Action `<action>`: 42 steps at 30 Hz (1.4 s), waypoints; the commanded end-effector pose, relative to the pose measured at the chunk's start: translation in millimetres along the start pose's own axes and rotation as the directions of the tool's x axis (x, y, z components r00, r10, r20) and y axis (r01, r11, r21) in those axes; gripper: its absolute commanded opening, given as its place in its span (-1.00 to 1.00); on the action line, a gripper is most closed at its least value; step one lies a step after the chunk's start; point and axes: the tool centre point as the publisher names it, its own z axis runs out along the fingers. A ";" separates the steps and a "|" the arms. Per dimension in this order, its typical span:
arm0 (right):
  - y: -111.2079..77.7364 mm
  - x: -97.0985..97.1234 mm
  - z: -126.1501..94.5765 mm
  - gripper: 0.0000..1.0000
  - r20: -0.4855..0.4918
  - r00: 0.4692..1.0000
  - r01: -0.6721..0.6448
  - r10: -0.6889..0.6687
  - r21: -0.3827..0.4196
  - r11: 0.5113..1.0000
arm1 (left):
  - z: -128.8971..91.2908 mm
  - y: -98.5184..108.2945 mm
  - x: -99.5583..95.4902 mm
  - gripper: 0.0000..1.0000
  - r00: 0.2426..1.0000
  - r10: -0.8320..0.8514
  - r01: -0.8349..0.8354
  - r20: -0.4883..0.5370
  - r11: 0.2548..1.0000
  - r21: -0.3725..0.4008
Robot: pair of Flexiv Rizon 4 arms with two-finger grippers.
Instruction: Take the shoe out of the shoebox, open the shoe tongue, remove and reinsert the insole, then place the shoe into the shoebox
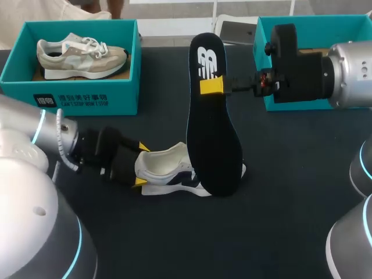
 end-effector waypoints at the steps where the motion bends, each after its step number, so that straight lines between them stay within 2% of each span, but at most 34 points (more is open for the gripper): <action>1: -0.1 -0.1 2.6 -1.00 0.004 1.000 -0.001 0.001 0.000 1.000 | -16.1 -18.6 0.6 1.00 1.000 -0.015 0.014 -0.004 0.985 -0.173; 8: -0.1 -0.1 2.6 -1.00 0.004 1.000 -0.001 0.001 0.000 1.000 | -23.7 -28.7 -2.9 1.00 0.998 -0.060 0.055 -0.003 0.934 -0.354; 12: -0.1 -0.1 2.6 -1.00 0.004 1.000 -0.001 0.001 0.000 1.000 | -26.1 -34.7 -1.1 1.00 0.998 -0.070 0.060 -0.004 0.878 -0.475; 15: -0.1 -0.1 2.6 -1.00 0.004 1.000 -0.001 0.001 0.000 1.000 | -25.6 -37.9 -1.7 1.00 0.996 -0.030 0.073 0.084 0.815 -0.575; 30: -0.1 -0.1 2.6 -1.00 0.004 1.000 -0.001 0.001 0.000 1.000 | -27.2 -38.7 -2.7 1.00 0.997 -0.028 0.061 0.066 0.815 -0.577; 36: -0.1 -0.1 2.6 -1.00 0.004 1.000 -0.001 0.001 0.000 1.000 | -31.8 -43.9 -5.5 1.00 0.997 -0.060 0.076 0.047 0.774 -0.629; 42: -0.1 -0.1 2.6 -1.00 0.004 1.000 -0.001 0.001 0.000 1.000 | -30.8 -50.5 -7.7 1.00 0.997 -0.061 0.075 0.045 0.775 -0.627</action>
